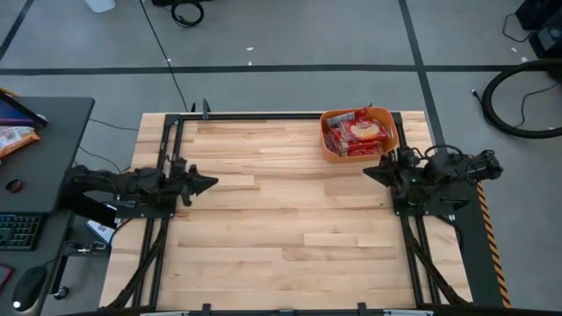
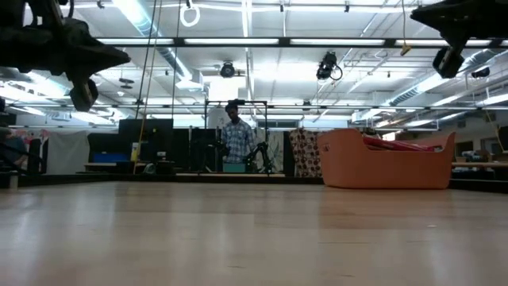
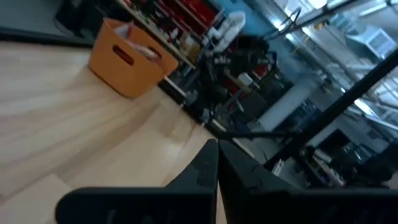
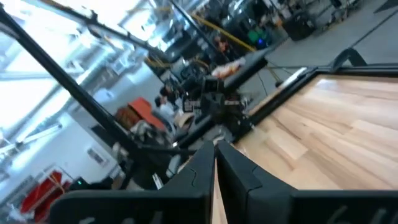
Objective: Sort popcorn bags into baskets
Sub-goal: Return to Home Position
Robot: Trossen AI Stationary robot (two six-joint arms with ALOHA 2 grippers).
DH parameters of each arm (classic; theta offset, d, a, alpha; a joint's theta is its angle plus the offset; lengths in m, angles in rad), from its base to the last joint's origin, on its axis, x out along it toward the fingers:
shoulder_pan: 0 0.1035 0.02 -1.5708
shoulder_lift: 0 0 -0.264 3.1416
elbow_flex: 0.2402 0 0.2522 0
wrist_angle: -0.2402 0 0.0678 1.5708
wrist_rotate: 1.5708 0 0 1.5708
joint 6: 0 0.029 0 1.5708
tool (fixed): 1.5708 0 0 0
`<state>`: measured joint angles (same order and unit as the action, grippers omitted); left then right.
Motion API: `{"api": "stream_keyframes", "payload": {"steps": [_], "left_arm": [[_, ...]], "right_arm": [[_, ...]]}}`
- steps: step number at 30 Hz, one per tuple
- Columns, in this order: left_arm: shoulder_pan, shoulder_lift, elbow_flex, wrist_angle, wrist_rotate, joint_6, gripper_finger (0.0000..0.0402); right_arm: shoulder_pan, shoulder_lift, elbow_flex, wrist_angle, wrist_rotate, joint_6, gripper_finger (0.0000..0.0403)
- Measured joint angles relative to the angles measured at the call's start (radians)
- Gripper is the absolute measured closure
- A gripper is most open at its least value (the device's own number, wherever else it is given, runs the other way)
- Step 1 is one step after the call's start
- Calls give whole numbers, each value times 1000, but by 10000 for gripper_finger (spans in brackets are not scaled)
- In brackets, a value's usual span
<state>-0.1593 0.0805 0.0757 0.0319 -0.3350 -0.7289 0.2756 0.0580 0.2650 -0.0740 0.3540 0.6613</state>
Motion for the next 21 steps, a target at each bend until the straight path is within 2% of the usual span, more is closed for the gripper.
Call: {"api": "stream_keyframes", "payload": {"steps": [3,9,18,21], "left_arm": [[0,-82,0,-64,-43,3,390],[0,-76,1,-112,-72,-16,394],[1,-74,-2,-148,-100,-20,394],[1,-74,0,-177,-107,-28,388]], "right_arm": [[0,-55,-54,39,13,18,379],[0,-53,-122,82,-5,42,380],[0,-55,-259,248,19,53,380],[0,-51,-259,218,19,33,380]]}}
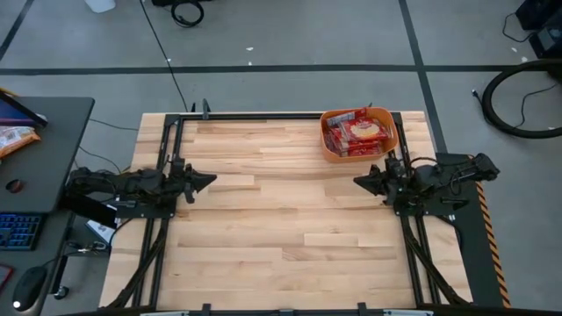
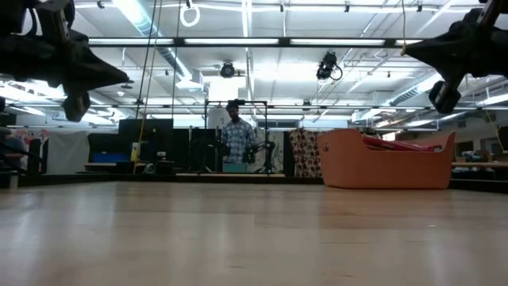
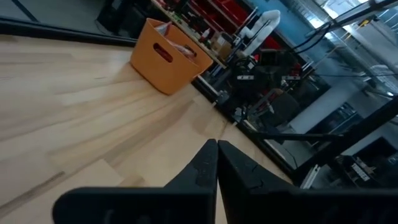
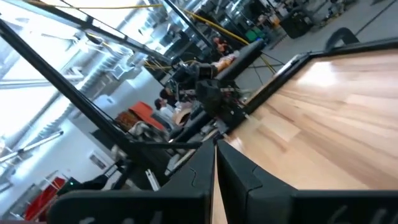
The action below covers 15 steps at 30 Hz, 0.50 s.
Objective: Sort popcorn bags into baskets
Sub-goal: Return to Home Position
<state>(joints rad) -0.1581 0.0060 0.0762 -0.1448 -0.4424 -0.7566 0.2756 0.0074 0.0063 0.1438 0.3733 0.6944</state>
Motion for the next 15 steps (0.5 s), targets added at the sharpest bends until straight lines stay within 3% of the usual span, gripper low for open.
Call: {"api": "stream_keyframes", "payload": {"steps": [7,12,15], "left_arm": [[-2,7,2,-17,24,93,383],[-3,7,2,-19,29,509,382],[-3,7,1,-13,29,698,382]], "right_arm": [[0,7,0,-73,-9,-102,380],[0,26,0,-78,-53,-497,378],[0,26,0,-77,-53,-640,380]]}}
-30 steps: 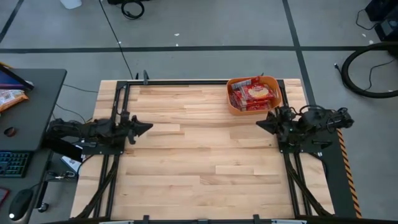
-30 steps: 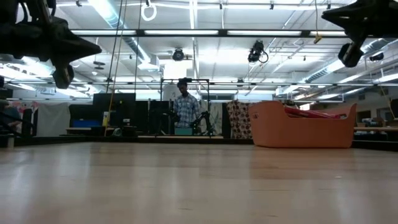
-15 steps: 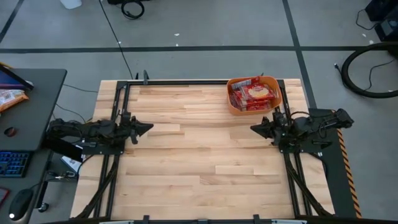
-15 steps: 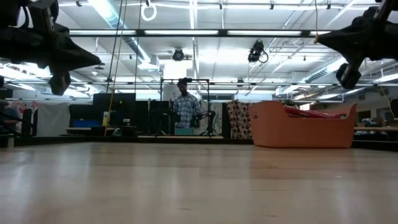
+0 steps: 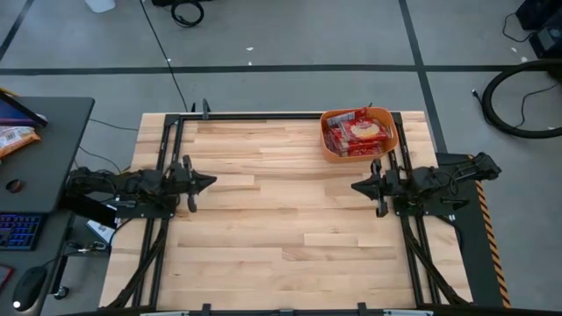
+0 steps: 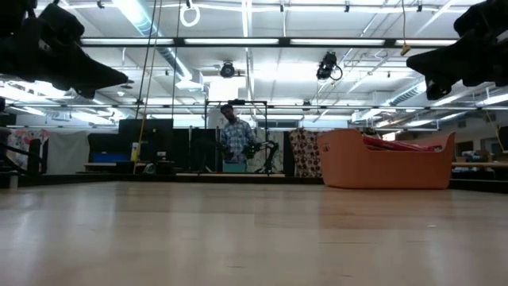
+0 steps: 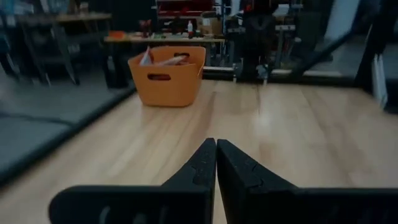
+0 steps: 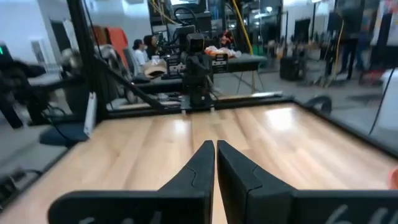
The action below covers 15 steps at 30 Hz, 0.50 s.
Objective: Sort popcorn bags into baskets
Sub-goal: Return to Home Position
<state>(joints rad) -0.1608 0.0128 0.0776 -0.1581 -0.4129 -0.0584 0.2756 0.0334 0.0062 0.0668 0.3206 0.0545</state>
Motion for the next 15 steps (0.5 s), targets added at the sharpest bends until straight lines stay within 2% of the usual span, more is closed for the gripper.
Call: {"api": "stream_keyframes", "payload": {"steps": [4,15], "left_arm": [[0,0,-4,25,3,98,382],[0,0,-5,33,3,91,381]], "right_arm": [[0,0,0,7,0,-53,379],[0,0,0,7,0,-54,378]]}}
